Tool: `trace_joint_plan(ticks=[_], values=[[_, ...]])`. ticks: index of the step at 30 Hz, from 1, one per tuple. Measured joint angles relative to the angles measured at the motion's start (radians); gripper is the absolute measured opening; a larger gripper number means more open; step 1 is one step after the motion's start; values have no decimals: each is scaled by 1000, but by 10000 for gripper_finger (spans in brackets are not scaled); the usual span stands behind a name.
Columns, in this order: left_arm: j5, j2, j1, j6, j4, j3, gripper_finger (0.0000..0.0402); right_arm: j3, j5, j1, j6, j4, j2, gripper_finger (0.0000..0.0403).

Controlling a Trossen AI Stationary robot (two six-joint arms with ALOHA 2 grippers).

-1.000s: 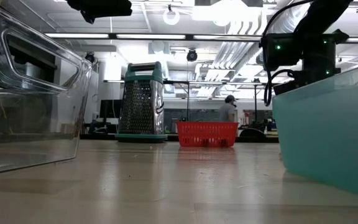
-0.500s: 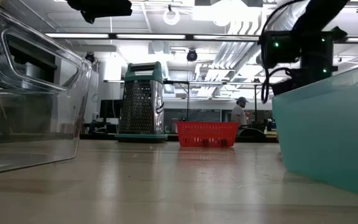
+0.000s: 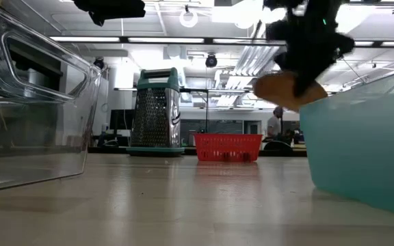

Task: Pick & Place Food Item
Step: Put the bread into the transparent bin

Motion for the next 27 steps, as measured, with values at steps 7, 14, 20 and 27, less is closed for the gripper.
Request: trace_joint_plan(ticks=[7, 14, 20, 27], values=[[0, 0, 0, -31, 0, 0, 124, 105, -1, 124, 38, 187, 0, 230], [44, 0, 0, -35, 7, 0, 124, 112, 0, 215, 61, 453, 0, 230], [48, 0, -4, -38, 23, 0, 128, 112, 4, 263, 61, 592, 0, 230], [61, 0, -25, 19, 37, 0, 193, 112, 6, 285, 61, 660, 0, 230]])
